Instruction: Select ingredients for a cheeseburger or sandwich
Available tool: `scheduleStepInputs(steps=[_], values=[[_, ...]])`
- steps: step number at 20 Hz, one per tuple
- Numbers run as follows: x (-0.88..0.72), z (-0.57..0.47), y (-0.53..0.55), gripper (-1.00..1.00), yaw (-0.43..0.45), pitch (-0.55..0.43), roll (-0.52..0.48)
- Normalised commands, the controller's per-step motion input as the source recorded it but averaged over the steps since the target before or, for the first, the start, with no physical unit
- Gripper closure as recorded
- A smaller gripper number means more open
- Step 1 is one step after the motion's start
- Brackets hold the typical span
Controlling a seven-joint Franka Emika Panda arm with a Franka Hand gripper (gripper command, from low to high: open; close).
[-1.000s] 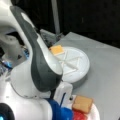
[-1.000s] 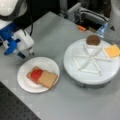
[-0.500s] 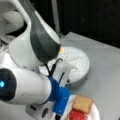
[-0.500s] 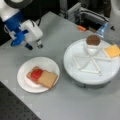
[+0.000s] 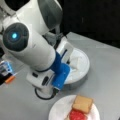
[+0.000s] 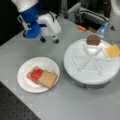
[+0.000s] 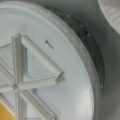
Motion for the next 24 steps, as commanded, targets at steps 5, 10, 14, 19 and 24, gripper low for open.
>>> scheduleStepInputs(steps=[5, 10, 14, 19, 24], values=[[-0.37, 0.04, 0.28, -1.0, -0.053, -0.103, -0.494], [-0.28, 0.1, 0.27, -1.0, -0.018, -0.082, -0.425], [-0.3, 0.14, 0.25, -1.0, -0.02, -0.08, -0.342], [-0.26, 0.07, 0.2, -1.0, -0.043, -0.055, -0.266], [-0.16, -0.13, 0.08, -1.0, -0.033, -0.086, -0.227]])
